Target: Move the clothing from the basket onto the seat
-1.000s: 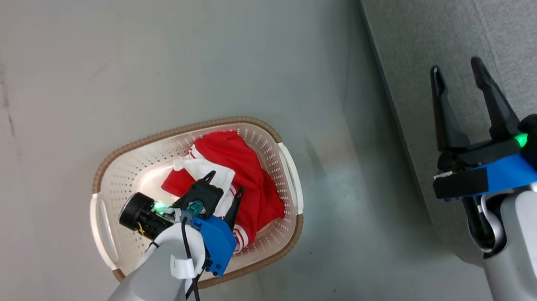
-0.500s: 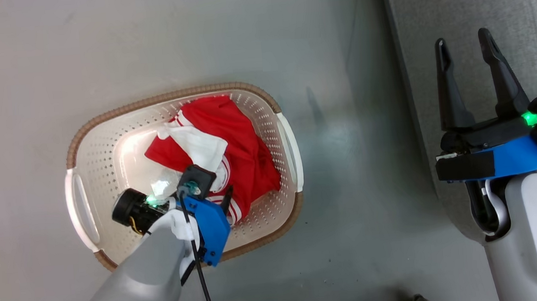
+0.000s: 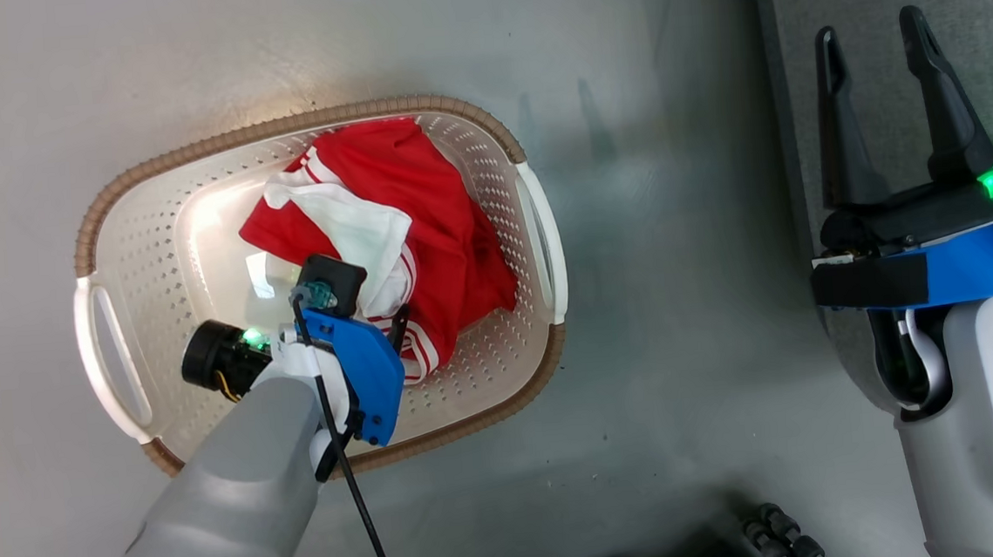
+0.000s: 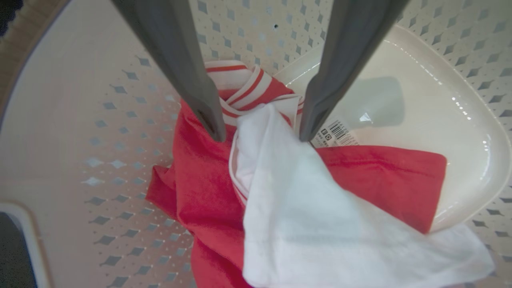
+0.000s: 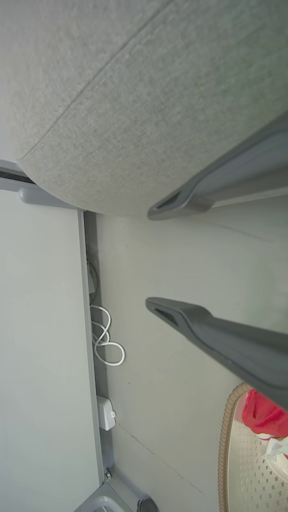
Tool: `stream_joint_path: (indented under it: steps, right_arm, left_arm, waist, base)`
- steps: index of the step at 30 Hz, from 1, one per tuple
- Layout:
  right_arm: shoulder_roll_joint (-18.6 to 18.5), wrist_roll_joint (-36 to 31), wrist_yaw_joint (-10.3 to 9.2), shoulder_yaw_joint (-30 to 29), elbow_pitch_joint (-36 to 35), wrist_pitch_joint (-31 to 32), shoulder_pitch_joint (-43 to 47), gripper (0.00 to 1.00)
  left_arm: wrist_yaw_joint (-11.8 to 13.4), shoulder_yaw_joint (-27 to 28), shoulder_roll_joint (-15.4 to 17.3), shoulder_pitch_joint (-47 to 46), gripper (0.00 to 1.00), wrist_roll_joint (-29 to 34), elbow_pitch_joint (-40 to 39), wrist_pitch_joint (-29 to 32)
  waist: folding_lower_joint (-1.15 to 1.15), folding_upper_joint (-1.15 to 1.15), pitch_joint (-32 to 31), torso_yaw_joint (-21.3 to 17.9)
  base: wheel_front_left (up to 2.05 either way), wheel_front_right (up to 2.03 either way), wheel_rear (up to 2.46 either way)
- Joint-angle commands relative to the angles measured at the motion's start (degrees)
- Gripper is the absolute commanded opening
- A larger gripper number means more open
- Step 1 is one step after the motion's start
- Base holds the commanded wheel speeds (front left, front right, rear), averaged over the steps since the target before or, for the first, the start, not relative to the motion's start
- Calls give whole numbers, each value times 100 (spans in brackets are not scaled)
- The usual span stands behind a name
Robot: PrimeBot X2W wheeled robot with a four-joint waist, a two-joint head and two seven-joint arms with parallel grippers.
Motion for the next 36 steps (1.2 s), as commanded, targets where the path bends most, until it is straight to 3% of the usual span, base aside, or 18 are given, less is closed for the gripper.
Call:
stream_joint_path:
  steps: [1, 20, 34, 35, 36]
  right_arm:
    - [3, -21, 1, -6, -48, -20, -130, 100]
    - [88, -14, 1, 30, -181, -8, -270, 100]
    - [143, 6, 0, 59, -221, -6, -322, 100]
    - [145, 10, 0, 58, -221, -6, -326, 100]
    - [147, 15, 0, 58, -219, -6, -329, 100]
  left_arm:
    - [-6, -25, 61, -150, 100, -78, -26, 12]
    - [-6, -556, 109, -759, 100, -668, 296, -103]
    - [38, -793, -58, -1050, 100, -499, 683, -142]
    - [35, -822, -62, -1046, 92, -483, 692, -109]
    - [33, -844, -59, -1054, 49, -468, 699, -104]
  waist:
    - [-1, 0, 124, -13]
    - [-1, 0, 747, -206]
    - [-1, 0, 1037, -295]
    - [-1, 0, 1044, -299]
    - [-1, 0, 1051, -302]
  base:
    - [0, 0, 0]
    - [0, 0, 0]
    - [0, 0, 0]
    - [0, 0, 0]
    - [0, 0, 0]
